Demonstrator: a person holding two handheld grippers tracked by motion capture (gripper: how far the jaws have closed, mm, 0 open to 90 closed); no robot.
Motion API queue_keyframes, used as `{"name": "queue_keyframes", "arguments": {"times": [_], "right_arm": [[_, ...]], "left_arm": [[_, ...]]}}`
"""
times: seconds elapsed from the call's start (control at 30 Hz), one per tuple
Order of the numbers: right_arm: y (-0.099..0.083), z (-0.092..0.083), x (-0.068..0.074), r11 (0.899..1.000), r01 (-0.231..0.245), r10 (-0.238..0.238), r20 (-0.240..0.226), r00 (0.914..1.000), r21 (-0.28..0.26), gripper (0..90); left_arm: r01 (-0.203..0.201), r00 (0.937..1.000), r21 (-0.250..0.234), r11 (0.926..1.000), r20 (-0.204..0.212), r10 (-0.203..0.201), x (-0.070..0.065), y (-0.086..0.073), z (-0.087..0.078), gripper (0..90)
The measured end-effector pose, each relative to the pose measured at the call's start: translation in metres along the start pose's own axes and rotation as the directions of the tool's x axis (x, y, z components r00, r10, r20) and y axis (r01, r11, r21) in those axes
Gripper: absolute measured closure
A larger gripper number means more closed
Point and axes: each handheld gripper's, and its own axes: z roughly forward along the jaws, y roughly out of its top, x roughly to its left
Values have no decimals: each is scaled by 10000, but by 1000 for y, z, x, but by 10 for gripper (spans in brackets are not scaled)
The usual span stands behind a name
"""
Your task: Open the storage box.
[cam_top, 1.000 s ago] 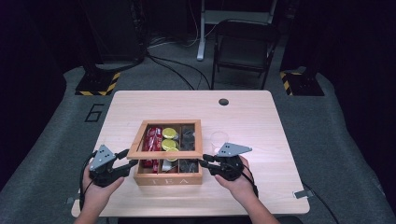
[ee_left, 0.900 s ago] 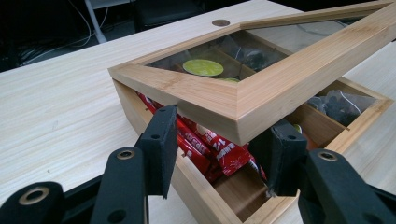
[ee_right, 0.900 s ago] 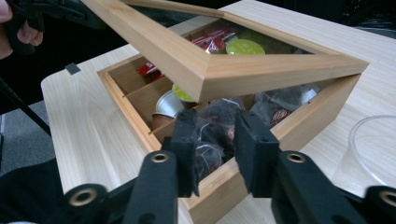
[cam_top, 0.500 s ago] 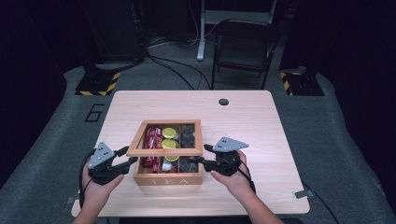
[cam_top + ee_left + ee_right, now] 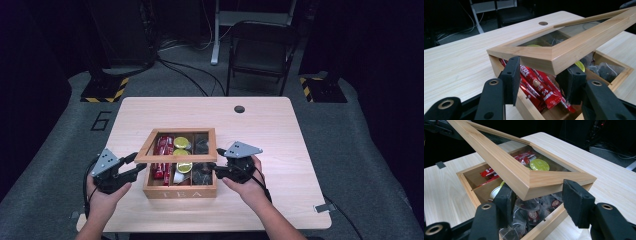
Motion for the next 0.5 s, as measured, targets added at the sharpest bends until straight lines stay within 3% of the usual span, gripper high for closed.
{"name": "queue_keyframes", "arguments": {"times": [0.33, 0.5], "right_arm": [[6, 0, -3, 9997, -190, 190, 19, 9998, -169, 454], [13, 0, -7, 9990, -239, 240, 24, 9997, -373, 462]], "left_arm": [[85, 10000, -126, 9999, -16, -85, 1, 1, 0, 559], [72, 9999, 166, 9998, 149, -74, 1, 1, 2, 567]]}}
